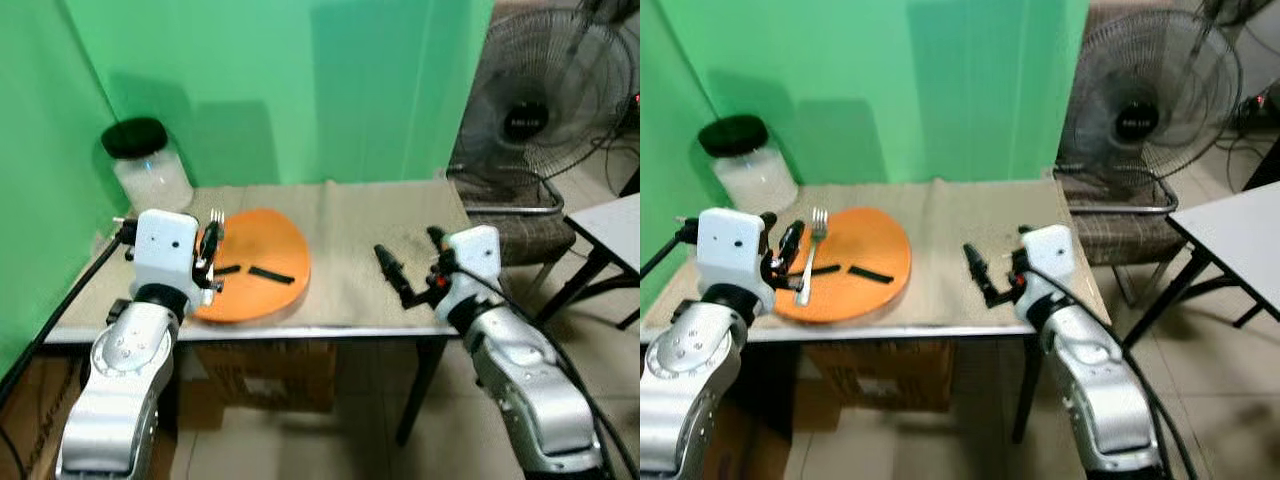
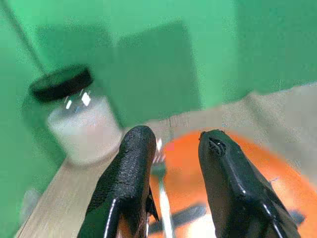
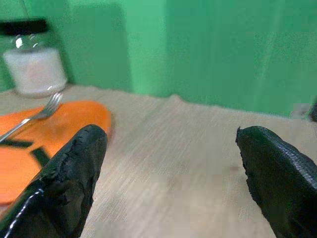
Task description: Setting the table
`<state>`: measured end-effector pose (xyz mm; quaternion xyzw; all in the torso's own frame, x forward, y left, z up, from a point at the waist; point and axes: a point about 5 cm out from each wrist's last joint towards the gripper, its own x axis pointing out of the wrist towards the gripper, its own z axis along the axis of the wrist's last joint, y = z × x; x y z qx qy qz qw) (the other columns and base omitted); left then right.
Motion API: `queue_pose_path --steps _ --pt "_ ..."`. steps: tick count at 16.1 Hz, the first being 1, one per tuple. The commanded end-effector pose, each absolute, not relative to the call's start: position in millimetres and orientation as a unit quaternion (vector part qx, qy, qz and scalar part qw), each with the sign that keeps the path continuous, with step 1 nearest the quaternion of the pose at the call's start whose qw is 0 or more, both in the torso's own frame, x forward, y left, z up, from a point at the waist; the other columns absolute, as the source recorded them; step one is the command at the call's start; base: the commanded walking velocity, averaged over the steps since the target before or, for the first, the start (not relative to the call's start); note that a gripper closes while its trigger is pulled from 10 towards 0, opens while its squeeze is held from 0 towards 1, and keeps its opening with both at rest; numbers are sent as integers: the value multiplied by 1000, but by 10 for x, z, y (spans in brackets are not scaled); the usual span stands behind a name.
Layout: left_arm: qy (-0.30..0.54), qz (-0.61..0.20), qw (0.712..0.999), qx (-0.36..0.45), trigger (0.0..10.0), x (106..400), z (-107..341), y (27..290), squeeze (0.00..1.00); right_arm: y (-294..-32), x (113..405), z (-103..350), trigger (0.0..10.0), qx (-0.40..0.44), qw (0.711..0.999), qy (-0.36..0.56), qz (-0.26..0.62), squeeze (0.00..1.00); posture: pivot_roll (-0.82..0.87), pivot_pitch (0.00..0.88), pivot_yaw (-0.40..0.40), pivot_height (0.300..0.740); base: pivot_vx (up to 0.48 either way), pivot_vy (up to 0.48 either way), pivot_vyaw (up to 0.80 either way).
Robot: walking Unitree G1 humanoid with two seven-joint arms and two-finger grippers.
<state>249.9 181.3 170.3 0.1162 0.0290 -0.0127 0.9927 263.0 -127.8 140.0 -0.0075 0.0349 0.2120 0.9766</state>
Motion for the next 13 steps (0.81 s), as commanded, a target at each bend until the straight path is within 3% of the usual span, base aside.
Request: queue_pose_path --steps 1,2,3,10,11,13 --pt "58 17 992 108 10000 2530 1661 1952 0 -1206 2642 1444 10000 -2 972 33 232 1000 16 0 55 740 0 0 0" --pt "64 18 993 99 10000 2547 1654 1990 35 -1197 2643 1446 10000 -2 971 34 237 1000 15 0 54 740 0 0 0" --pt "74 15 993 95 10000 2589 1655 2054 1000 -1187 2646 1452 10000 -1 968 38 247 1000 15 0 52 740 0 0 0" --pt "164 -62 981 82 10000 3128 1669 2218 1000 -1105 2664 1487 10000 -47 934 74 345 1000 -1 0 57 740 0 0 0" --pt "179 -63 980 66 10000 3168 1639 2240 800 -1094 2664 1507 10000 -52 930 75 355 1000 -2 0 62 740 0 0 0" --pt "217 -71 973 42 10000 3236 1548 2265 0 -1080 2659 1547 10000 -60 922 78 373 1000 0 0 65 740 0 0 0"
